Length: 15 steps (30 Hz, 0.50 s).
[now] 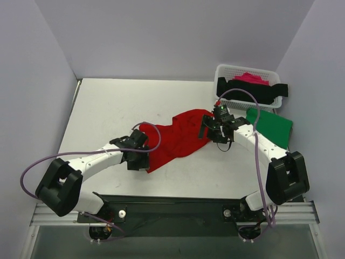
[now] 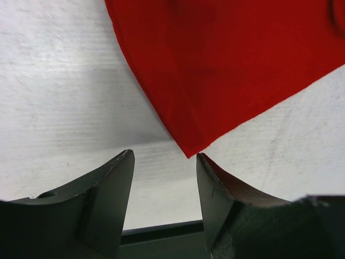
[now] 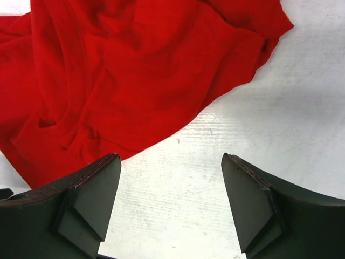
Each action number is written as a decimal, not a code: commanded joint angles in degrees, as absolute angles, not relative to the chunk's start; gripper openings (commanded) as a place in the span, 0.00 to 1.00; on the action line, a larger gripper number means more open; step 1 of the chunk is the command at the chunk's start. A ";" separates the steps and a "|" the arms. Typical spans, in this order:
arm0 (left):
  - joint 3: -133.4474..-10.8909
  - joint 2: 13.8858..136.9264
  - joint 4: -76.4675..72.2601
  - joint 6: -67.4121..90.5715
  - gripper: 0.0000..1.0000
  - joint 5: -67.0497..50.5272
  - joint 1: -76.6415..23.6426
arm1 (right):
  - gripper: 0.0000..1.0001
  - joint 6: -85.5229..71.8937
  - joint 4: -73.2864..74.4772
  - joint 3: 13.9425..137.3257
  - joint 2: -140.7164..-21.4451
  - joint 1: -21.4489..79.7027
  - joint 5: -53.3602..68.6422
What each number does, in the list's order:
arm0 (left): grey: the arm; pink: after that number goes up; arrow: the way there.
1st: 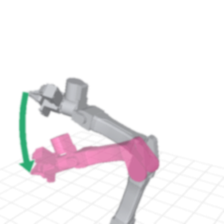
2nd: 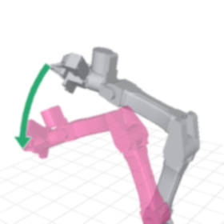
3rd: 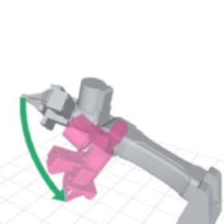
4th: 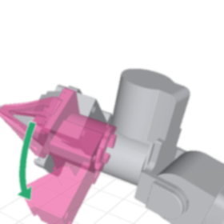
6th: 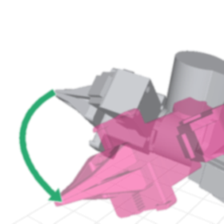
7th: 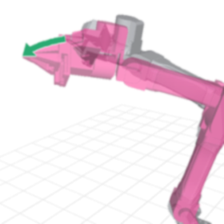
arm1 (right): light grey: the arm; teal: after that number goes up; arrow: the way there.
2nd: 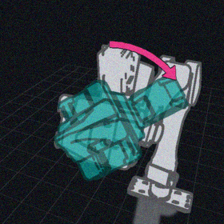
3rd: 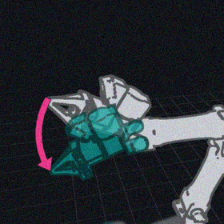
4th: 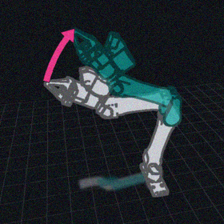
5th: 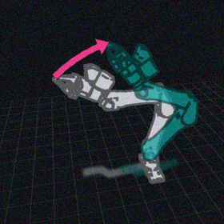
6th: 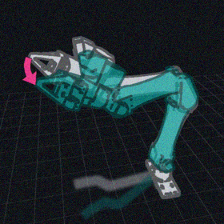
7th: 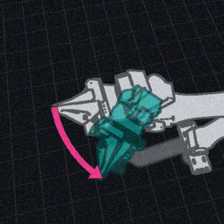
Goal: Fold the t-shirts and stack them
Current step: Move the tshirt to the center of the board, then flatten out the tshirt
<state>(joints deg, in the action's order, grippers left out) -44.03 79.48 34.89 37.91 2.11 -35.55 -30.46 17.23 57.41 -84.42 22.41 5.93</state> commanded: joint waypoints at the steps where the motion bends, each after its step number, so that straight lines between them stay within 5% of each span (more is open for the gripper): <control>1: -43.33 78.66 32.70 40.52 0.60 0.00 -36.82 | 0.77 -30.76 18.63 56.60 -81.39 22.32 6.94; 15: -43.68 83.67 30.24 39.38 0.59 -3.78 -37.71 | 0.77 -30.76 18.46 55.28 -80.16 22.32 7.38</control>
